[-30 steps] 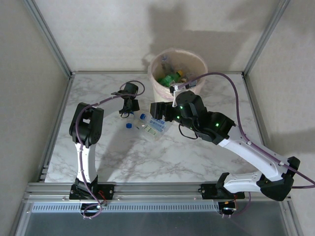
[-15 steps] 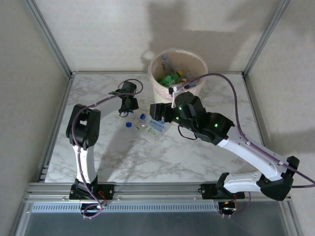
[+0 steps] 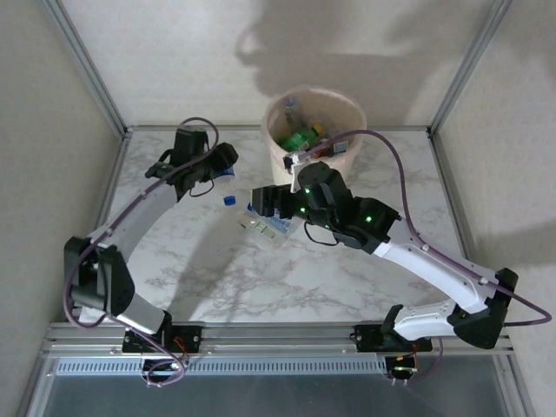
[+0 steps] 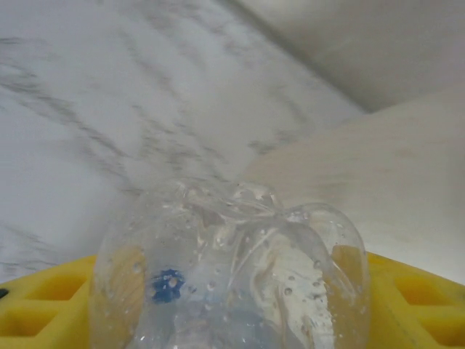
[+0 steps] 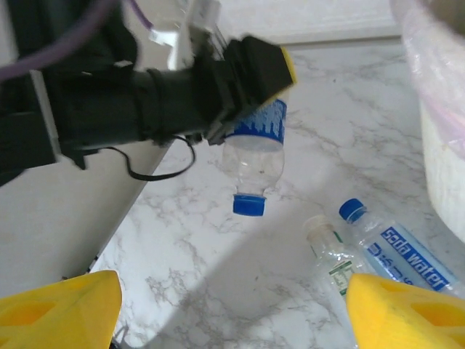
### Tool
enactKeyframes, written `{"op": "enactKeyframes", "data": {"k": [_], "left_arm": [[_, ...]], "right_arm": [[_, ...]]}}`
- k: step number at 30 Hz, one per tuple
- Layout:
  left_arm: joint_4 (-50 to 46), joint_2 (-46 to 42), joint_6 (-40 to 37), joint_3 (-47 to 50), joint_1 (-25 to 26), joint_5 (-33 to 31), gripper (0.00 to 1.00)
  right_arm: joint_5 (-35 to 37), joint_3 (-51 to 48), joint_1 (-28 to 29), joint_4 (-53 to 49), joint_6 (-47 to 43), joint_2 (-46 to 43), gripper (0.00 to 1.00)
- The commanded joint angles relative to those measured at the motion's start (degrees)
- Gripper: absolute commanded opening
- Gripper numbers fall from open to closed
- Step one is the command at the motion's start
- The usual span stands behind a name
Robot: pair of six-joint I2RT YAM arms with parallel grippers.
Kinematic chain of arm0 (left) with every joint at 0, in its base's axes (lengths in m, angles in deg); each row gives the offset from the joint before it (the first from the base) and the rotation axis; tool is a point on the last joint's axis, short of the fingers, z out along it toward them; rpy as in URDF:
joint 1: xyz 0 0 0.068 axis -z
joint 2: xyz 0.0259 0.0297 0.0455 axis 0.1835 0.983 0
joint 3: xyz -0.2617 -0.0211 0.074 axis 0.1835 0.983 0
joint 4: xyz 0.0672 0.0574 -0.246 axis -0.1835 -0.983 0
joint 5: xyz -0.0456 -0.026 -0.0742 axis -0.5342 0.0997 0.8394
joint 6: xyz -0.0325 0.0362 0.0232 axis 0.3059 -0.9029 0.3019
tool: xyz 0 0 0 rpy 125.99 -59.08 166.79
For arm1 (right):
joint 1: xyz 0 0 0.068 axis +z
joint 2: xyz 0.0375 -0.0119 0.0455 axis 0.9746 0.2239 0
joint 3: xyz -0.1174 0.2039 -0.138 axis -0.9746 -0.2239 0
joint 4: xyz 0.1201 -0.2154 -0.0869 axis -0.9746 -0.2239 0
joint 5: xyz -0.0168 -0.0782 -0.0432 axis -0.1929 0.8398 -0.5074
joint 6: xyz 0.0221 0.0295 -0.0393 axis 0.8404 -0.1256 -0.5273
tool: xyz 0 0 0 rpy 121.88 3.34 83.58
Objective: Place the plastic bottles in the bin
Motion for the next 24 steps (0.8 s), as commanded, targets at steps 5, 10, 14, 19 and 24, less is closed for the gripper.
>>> {"op": "enactKeyframes", "data": {"k": [5, 10, 14, 19, 24], "left_arm": [[9.05, -7.87, 13.93, 3.01, -0.1, 13.18, 0.58], [10.13, -10.84, 16.6, 3.86, 0.67, 16.03, 0.59], [13.4, -12.83, 19.75, 6.36, 1.25, 18.74, 0.59], [15.03, -14.84, 21.5, 6.72, 1.85, 20.47, 0.59], [16.83, -15.69, 22.55, 6.21, 2.02, 22.67, 0.59]], "right_arm": [[-3.24, 4.54, 0.43, 1.38, -0.48, 5.49, 0.93], [-3.21, 11.5, -0.31, -2.44, -1.14, 11.03, 0.93], [-4.93, 14.88, -0.94, -2.8, -2.05, 13.85, 0.93], [-6.54, 16.49, -2.55, -2.23, -1.98, 15.65, 0.9], [-7.12, 17.36, -3.44, -2.11, -2.31, 15.98, 0.88]]}}
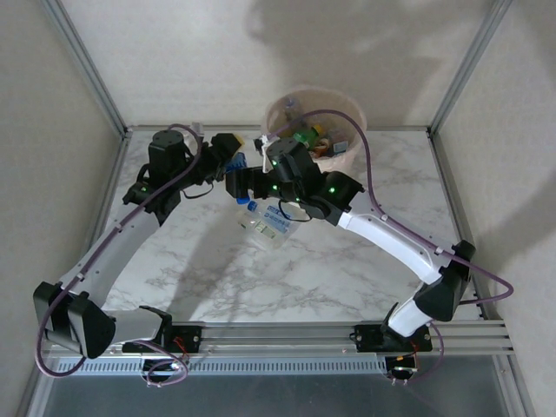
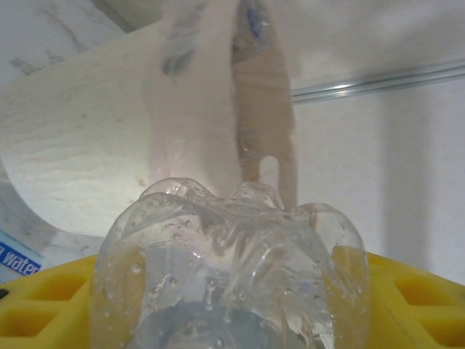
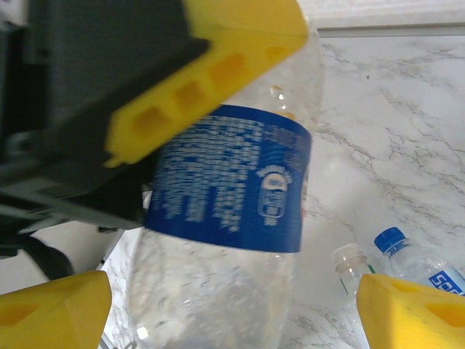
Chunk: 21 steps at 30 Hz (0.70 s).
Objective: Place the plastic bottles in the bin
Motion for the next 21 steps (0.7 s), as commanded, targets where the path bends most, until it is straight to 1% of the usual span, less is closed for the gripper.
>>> {"op": "enactKeyframes", "data": {"k": [1, 11, 21], "left_arm": [[3.98, -1.8, 1.74, -0.39, 0.47, 3.21, 0.59], [8.24, -1.69, 3.59, 0.49, 1.9, 5.58, 0.59], [7.98, -1.39, 2.47, 0.58, 2.3, 5.88, 0.6]], "right_arm": [[-0.98, 2.42, -0.69, -0.55, -0.77, 0.46, 0.88], [-5.36, 2.64, -1.24, 1.41, -0.53, 1.69, 0.8], [-4.38, 2.63, -1.35, 2.16, -0.43, 0.92, 0.63]]}}
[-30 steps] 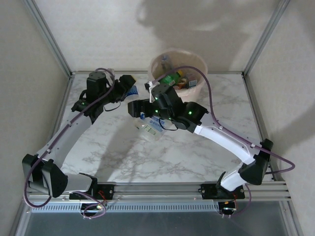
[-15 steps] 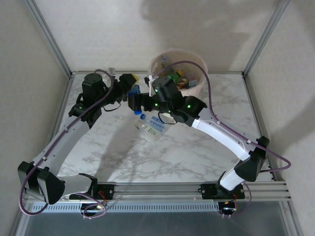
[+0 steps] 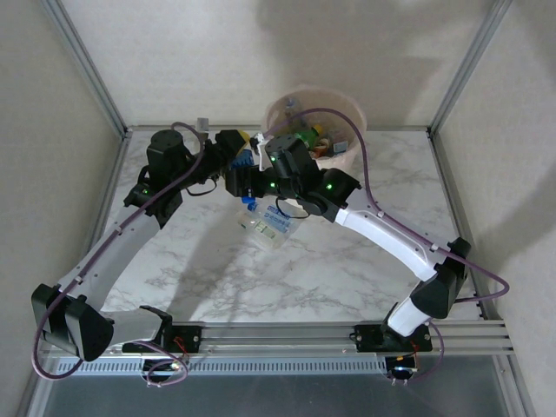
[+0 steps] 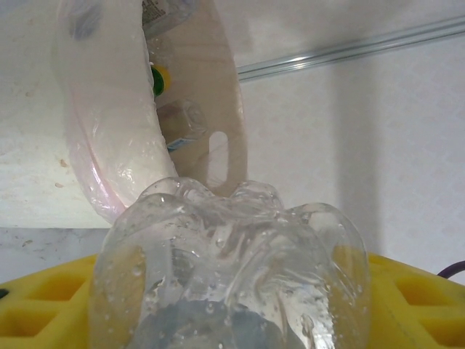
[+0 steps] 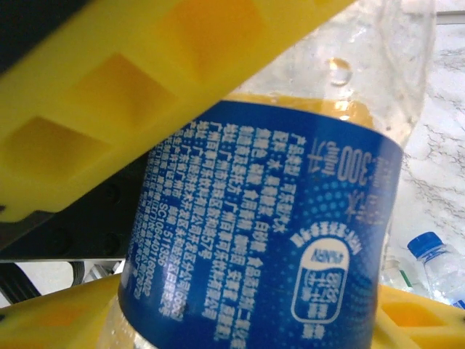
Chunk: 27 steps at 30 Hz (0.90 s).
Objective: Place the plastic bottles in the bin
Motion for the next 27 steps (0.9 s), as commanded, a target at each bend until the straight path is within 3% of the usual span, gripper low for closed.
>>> {"op": "enactKeyframes", "data": {"k": [1, 6, 8, 10, 14, 18, 21, 27], "left_arm": [[2.3, -0.73, -0.29, 0.38, 0.45, 2.04, 0.6], [3.2, -0.26, -0.07, 0.17, 0.4, 1.03, 0.67], [3.38, 0.01, 0.01, -0.5, 0.44, 0.4, 0.79], [2.89, 0.32, -0.47, -1.71, 0.47, -0.97, 0.98], [-3.69, 1.79, -5.45, -8.49, 0.22, -4.97, 1.0], [-11.62, 1.16, -12.27, -15.26, 0.21, -13.57, 0.99], [-12.05, -1.41, -14.46, -14.14, 0.19, -18.97, 0.99], [-10.89, -5.14, -14.55, -6.07, 0.19, -20.1, 1.0]], "right_arm": [[1.11, 1.25, -0.52, 0.96, -0.24, -0.9, 0.62], [1.33, 0.36, -0.52, 1.29, -0.15, -2.25, 0.58], [1.58, 0.15, -0.54, 1.23, -0.15, -2.7, 0.57], [2.0, -0.1, -0.58, 1.02, -0.07, -3.13, 0.56], [4.11, 0.41, -0.55, -0.72, -0.72, -3.85, 0.56], [10.21, 5.75, -2.06, -6.62, -3.88, -3.65, 0.56], [12.69, 11.58, -5.85, -11.2, -7.22, -2.69, 0.55], [14.8, 18.69, -13.96, -14.32, -15.11, 0.63, 0.56]]}}
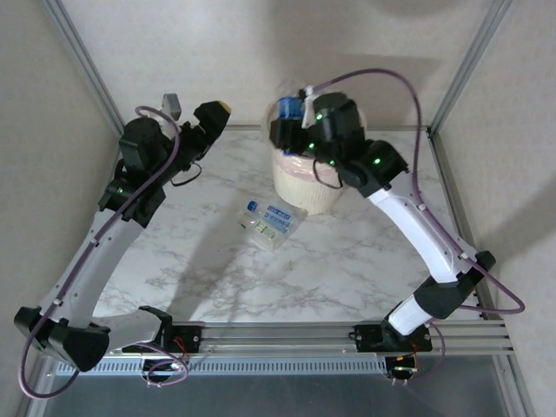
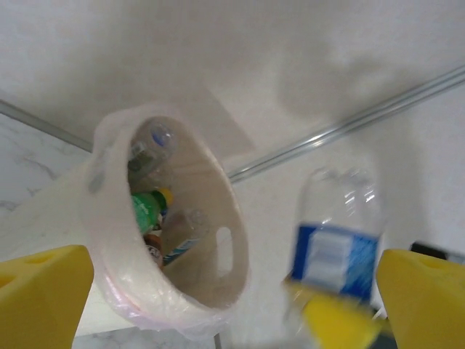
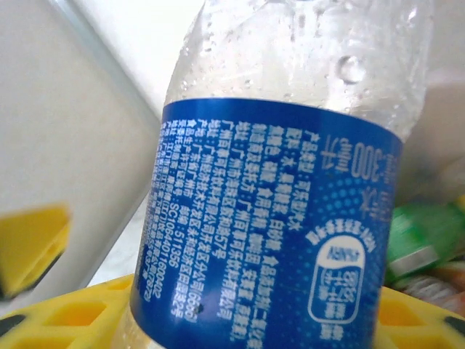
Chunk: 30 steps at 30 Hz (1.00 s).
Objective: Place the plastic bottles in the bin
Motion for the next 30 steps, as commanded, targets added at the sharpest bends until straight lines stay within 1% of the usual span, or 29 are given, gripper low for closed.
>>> {"op": "enactKeyframes", "data": {"k": [1, 3, 7, 13, 16, 19, 22, 26, 28, 30], "left_arm": [[-1.62, -1.39, -1.85, 5.18, 0.17, -2.8, 0.99], [-1.29, -2.54, -1.5, 8.31, 0.19, -2.97, 1.0], [-1.34, -4.91, -1.19, 13.23, 0.18, -3.78, 0.99], [-2.01, -5.95, -0.48, 17.67, 0.37, -3.69, 0.98], [-2.67, -6.12, -0.48, 18.69, 0.4, -4.26, 0.97], [-3.26, -5.87, -0.66, 18.94, 0.37, -4.52, 0.95], [-3.69, -5.32, -0.75, 18.81, 0.43, -4.57, 0.94], [-3.97, -4.91, -0.92, 18.37, 0.4, -4.4, 0.93], [-4.15, -4.86, -1.09, 18.11, 0.43, -4.65, 0.93], [-4.67, -4.75, -1.34, 17.72, 0.37, -5.15, 0.91]], "right_arm": [[4.31, 1.84, -3.98, -2.48, -7.58, 2.76, 0.56], [6.57, 1.47, -5.08, -0.96, -11.01, 4.04, 0.56], [10.83, 0.61, -5.39, 2.75, -17.18, 6.85, 0.56], [13.18, 3.73, -5.99, 2.55, -21.07, 12.47, 0.58], [13.61, 3.28, -5.99, 2.64, -21.55, 13.38, 0.63], [13.43, 2.12, -5.98, 2.93, -21.54, 13.08, 0.74], [14.05, 1.66, -5.95, 2.94, -21.3, 12.47, 0.79], [14.04, 2.28, -5.98, 2.62, -20.47, 11.07, 0.82], [13.58, 3.06, -5.82, 1.98, -19.47, 9.89, 0.82], [12.84, 3.14, -5.18, 1.66, -18.47, 8.1, 0.8]]}}
